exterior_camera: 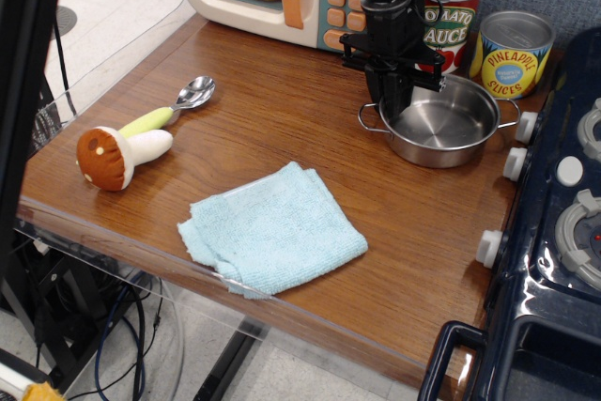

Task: Move pot to just right of spoon.

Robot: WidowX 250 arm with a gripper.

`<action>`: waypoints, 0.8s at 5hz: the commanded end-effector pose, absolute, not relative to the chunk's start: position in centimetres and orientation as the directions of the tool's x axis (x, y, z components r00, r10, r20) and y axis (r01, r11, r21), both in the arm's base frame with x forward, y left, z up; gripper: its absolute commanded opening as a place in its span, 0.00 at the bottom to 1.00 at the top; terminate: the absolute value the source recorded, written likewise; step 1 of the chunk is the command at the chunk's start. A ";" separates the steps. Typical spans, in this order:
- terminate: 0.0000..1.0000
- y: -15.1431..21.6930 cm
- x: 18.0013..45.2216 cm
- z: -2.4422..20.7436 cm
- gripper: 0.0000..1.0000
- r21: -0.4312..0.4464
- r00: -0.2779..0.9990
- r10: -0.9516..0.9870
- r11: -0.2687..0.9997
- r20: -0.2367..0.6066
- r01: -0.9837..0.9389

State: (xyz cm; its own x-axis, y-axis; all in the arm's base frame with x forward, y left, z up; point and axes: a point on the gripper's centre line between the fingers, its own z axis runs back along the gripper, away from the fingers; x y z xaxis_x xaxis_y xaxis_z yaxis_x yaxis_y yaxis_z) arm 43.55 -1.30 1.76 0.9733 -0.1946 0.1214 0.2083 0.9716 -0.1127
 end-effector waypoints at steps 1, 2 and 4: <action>0.00 -1.5 43.5 8.0 0.00 -0.128 0.944 -0.223 0.957 0.242 0.259; 0.00 -0.6 42.9 10.2 0.00 -0.148 0.933 -0.219 0.952 0.287 0.269; 0.00 6.2 40.2 13.3 0.00 -0.088 0.940 -0.160 0.977 0.302 0.194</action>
State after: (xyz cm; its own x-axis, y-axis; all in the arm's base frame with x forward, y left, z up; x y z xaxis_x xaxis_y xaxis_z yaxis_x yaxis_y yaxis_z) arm 40.44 6.20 9.86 0.9615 -0.1537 0.2279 0.1846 0.9753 -0.1211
